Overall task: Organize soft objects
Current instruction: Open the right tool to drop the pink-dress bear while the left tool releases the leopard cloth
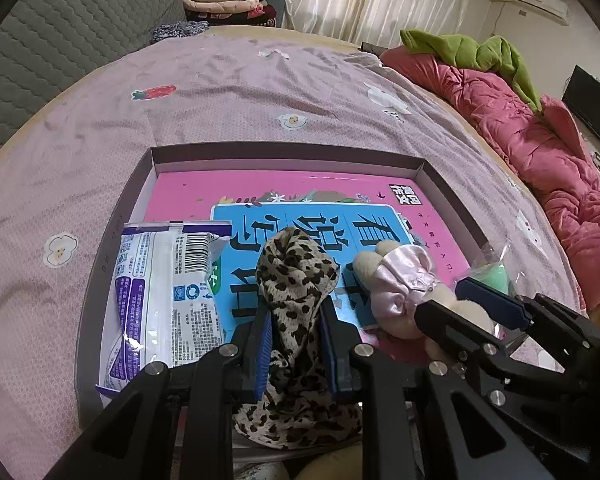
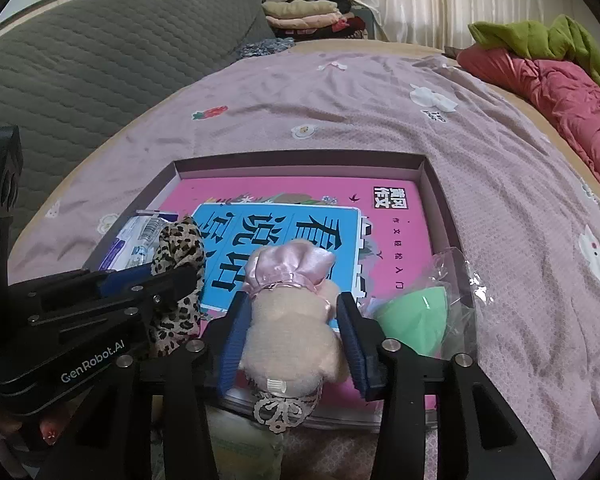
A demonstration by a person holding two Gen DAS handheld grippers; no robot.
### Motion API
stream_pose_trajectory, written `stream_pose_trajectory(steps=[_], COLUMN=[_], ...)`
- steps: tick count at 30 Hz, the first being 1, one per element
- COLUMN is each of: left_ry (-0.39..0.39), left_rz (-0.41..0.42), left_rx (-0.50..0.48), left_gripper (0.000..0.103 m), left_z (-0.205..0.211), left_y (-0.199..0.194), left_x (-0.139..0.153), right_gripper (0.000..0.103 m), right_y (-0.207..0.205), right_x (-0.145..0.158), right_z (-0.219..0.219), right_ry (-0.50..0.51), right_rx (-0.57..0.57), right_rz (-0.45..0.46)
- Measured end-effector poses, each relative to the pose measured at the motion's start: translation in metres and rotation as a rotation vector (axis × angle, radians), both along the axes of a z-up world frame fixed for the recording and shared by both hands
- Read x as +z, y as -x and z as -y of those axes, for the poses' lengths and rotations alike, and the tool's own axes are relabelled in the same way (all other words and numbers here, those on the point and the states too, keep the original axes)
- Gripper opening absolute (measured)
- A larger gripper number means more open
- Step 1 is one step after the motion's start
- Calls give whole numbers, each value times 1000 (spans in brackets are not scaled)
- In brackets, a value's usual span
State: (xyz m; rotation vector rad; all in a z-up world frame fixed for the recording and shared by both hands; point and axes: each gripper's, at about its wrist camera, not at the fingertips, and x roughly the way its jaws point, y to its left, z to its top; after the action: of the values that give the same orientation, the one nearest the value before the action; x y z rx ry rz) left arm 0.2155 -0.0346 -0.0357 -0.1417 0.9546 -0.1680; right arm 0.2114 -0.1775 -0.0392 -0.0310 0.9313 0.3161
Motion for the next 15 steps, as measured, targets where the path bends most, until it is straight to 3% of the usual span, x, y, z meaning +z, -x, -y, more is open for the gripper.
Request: stream_pose_trajectory(steps=[3,9,15], left_ry=[3,12,22], left_rz=[0,-5,-22], left_rx=[2,11,21], left_gripper=[22,22,22], left_z=[0,-3,-7], left_y=[0,1,0], left_x=[0,0,0], right_gripper=[57,58,58], right_y=[0,4,13], right_x=[5,17,36], right_z=[3,10,20], right_ry=[-19,-47,32], right_rx=[2,8,47], right_rz=[3,22,73])
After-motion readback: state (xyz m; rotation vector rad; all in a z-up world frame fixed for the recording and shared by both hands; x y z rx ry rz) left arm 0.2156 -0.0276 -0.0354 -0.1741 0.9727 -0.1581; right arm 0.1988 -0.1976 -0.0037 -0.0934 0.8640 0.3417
